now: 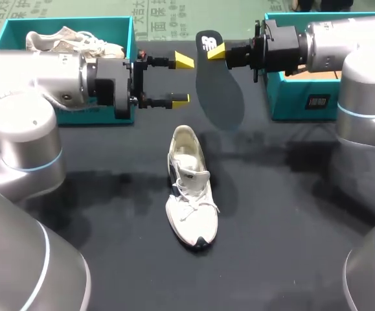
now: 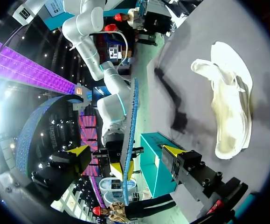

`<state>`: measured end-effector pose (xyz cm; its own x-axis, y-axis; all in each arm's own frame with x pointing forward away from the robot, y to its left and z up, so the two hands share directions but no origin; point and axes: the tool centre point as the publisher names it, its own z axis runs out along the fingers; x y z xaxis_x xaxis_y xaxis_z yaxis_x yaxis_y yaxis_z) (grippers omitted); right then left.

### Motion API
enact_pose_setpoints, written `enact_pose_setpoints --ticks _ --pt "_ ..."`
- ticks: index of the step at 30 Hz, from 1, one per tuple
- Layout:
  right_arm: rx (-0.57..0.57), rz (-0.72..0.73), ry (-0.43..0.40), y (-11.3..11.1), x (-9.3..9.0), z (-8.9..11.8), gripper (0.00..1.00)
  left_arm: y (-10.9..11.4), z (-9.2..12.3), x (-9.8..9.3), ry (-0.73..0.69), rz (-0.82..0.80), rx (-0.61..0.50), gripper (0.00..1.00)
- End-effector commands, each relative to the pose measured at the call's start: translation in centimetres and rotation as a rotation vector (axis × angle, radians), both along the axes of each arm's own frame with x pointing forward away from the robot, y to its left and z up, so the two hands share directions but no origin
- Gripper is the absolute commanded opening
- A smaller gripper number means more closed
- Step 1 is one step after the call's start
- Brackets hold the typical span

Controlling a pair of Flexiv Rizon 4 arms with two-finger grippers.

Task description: Take the shoe out of the shoebox, open the shoe tongue, remove and reinsert the insole, then place the shoe into the shoebox

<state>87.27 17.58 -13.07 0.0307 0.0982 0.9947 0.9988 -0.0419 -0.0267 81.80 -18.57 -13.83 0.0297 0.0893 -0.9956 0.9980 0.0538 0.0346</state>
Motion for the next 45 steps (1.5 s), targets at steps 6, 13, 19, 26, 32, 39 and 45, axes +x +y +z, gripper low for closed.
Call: enact_pose_setpoints --ticks 6,13,19,26,32,39,45 --pt "0.010 0.008 0.037 0.8 0.0 -0.4 0.00 -2.7 -0.5 1.6 -0.016 0.014 -0.022 0.76" --pt "0.010 0.008 0.037 0.8 0.0 -0.4 0.00 -3.9 -0.6 1.8 -0.011 0.020 -0.035 0.65" --pt "0.010 0.008 0.037 0.8 0.0 -0.4 0.00 -4.1 -0.7 1.7 -0.013 0.017 -0.034 0.46" --pt "0.010 0.008 0.037 0.8 0.0 -0.4 0.00 -4.2 -0.7 1.6 -0.025 0.019 -0.036 0.35" --pt "0.010 0.008 0.037 0.8 0.0 -0.4 0.00 -4.2 -0.6 1.5 -0.037 0.013 -0.031 0.28" --pt "0.010 0.008 0.037 0.8 0.0 -0.4 0.00 -4.5 -0.5 1.6 -0.035 0.015 -0.029 0.11" --pt "0.010 0.008 0.037 0.8 0.0 -0.4 0.00 -4.8 -0.6 1.7 -0.033 0.014 -0.023 0.00"
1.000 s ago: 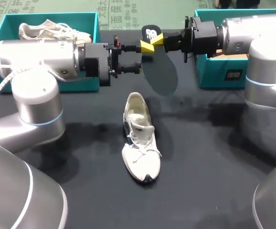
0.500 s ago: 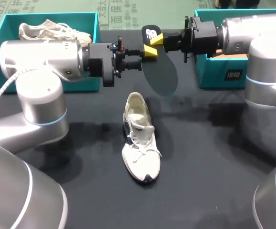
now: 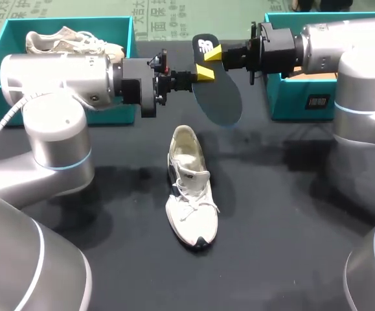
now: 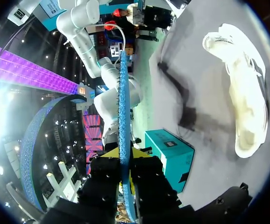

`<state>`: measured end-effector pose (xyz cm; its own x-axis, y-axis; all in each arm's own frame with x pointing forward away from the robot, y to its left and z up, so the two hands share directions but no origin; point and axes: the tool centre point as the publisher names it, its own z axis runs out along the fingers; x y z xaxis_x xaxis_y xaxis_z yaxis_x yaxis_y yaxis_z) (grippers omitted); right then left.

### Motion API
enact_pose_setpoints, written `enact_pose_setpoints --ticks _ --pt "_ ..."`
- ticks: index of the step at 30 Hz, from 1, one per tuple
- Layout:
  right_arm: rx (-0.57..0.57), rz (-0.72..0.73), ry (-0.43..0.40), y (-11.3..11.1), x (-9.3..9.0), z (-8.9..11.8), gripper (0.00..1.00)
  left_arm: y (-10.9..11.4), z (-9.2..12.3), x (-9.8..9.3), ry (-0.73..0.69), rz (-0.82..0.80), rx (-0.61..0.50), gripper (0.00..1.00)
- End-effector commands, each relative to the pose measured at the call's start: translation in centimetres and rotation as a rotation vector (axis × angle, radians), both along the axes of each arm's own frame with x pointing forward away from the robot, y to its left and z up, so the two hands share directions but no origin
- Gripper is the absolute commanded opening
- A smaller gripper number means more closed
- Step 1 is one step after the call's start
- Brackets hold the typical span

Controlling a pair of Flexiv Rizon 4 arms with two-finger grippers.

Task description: Take the shoe out of the shoebox, open the shoe tongue, remove and reinsert the insole, then place the shoe into the shoebox

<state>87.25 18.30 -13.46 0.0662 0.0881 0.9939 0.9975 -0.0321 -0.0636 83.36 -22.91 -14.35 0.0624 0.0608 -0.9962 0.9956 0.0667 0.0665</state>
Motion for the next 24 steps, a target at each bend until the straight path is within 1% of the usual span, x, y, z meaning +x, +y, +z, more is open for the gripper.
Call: enact_pose_setpoints --ticks 1,6,7,8,9,13,16,24 --pt "-0.001 -0.001 0.000 0.1 0.0 0.0 0.00 -0.5 -0.1 0.1 0.001 0.003 0.006 0.00" --pt "-0.001 -0.001 0.000 0.1 0.0 0.0 0.00 -0.7 0.0 0.0 -0.004 0.003 0.013 0.00" --pt "0.000 -0.002 -0.001 0.0 0.0 0.0 0.37 -0.6 0.0 -0.1 -0.004 0.002 0.015 0.00" --pt "0.002 -0.003 -0.001 0.0 -0.1 0.1 0.85 -0.5 0.0 -0.1 -0.004 0.003 0.018 0.00" --pt "0.004 -0.008 -0.005 -0.1 -0.2 0.2 1.00 -0.4 0.0 -0.2 -0.003 0.004 0.020 0.00" --pt "0.006 -0.019 -0.013 -0.7 -0.6 0.3 1.00 0.4 0.0 -0.4 -0.001 0.017 0.035 0.00" --pt "0.009 -0.031 -0.023 -1.3 -1.0 0.5 1.00 1.5 0.2 -0.5 0.021 0.033 0.044 0.00" --pt "0.029 -0.037 -0.073 -3.0 -2.6 0.6 1.00 5.4 0.6 -0.9 0.165 0.010 0.045 0.00"
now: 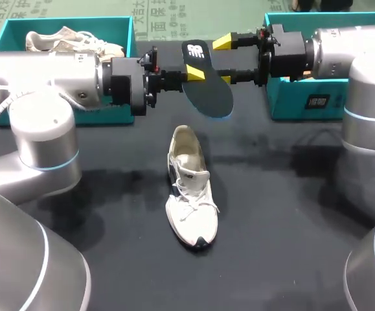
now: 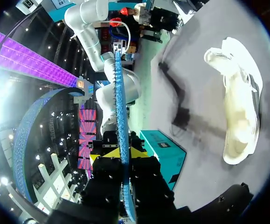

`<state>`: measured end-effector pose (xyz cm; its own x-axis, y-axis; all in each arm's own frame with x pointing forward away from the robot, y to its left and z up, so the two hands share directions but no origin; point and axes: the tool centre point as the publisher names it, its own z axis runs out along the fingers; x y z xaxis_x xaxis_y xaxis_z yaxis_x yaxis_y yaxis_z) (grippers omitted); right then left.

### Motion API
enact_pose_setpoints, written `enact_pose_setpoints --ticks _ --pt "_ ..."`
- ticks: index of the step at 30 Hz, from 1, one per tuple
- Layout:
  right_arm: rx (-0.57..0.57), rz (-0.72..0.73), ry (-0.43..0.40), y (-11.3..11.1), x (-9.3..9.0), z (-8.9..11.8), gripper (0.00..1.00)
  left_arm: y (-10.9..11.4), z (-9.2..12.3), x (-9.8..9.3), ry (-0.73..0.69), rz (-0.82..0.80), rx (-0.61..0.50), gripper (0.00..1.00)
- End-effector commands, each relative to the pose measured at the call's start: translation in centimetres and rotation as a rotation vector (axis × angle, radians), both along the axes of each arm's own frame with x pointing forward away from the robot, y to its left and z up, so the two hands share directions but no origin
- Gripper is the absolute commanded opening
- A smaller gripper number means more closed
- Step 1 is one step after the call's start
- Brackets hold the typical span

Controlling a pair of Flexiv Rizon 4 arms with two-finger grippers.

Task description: Take the shoe out of the shoebox, open the shoe tongue, remove and reinsert the insole, then place the shoe into the shoebox

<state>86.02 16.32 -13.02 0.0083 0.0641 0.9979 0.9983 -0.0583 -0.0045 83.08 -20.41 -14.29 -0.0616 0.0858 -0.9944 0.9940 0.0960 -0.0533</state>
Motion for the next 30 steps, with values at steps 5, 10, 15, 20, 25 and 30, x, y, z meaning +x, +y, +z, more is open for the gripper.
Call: enact_pose_setpoints --ticks 5,10,15,20,25,30 --pt "0.009 -0.009 -0.016 -1.2 -1.5 0.3 1.00 4.6 0.5 -0.4 0.186 -0.029 0.024 0.00" --pt "0.009 -0.009 -0.016 -1.2 -1.5 0.3 1.00 5.7 0.4 0.2 0.523 -0.011 0.017 0.00" --pt "0.009 -0.009 -0.016 -1.2 -1.5 0.3 1.00 6.1 1.1 -0.2 0.765 0.013 0.023 0.00" --pt "0.009 -0.009 -0.016 -1.2 -1.5 0.3 1.00 6.1 1.1 -0.2 0.765 0.013 0.023 0.00" --pt "0.009 -0.009 -0.016 -1.2 -1.5 0.3 1.00 6.1 1.1 -0.2 0.765 0.013 0.023 0.00" --pt "0.009 -0.009 -0.016 -1.2 -1.5 0.3 1.00 5.0 0.1 -0.1 1.019 0.027 -0.008 0.00"
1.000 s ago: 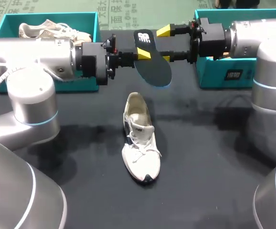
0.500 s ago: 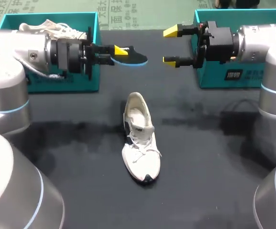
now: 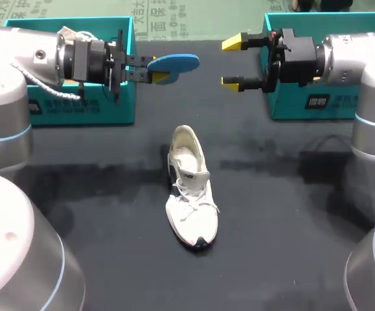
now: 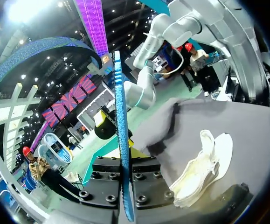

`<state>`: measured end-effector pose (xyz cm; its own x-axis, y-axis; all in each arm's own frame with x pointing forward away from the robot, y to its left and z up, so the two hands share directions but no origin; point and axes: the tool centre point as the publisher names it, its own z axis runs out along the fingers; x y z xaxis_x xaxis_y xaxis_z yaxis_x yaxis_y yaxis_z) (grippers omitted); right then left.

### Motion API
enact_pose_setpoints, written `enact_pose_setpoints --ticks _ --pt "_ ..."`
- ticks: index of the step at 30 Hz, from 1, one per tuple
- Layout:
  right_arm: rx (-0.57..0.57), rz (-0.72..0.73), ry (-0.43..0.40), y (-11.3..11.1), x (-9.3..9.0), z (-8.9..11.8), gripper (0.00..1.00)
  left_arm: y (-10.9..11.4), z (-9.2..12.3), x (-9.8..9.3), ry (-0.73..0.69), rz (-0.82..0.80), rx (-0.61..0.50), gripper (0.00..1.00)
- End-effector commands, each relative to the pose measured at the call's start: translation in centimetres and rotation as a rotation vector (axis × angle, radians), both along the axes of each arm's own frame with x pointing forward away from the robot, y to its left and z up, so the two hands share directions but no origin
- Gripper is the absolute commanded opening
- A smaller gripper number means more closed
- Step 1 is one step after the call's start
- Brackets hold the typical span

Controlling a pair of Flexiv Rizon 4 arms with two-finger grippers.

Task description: Take the shoe out of the shoebox, open the shoe tongue, remove and reinsert the insole, then place the shoe into the shoebox

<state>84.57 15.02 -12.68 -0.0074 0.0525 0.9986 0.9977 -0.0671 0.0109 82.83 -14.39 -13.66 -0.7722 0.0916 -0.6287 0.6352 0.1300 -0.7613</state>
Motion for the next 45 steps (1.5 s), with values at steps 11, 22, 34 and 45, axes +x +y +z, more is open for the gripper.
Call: enact_pose_setpoints --ticks 11,22,34,45 --pt "-0.002 -0.001 0.000 0.1 0.0 0.0 1.00 0.6 1.2 -0.5 1.044 0.006 -0.258 0.00" --pt "-0.002 -0.001 0.000 0.1 0.0 0.0 1.00 0.6 1.2 -0.5 1.044 0.006 -0.258 0.00" --pt "-0.002 -0.001 0.000 0.1 0.0 0.0 1.00 0.3 1.2 -0.6 1.694 0.030 -0.458 0.00" --pt "-0.002 -0.001 0.000 0.1 0.0 0.0 1.00 -0.7 2.0 -1.7 1.923 0.210 -0.355 0.00"
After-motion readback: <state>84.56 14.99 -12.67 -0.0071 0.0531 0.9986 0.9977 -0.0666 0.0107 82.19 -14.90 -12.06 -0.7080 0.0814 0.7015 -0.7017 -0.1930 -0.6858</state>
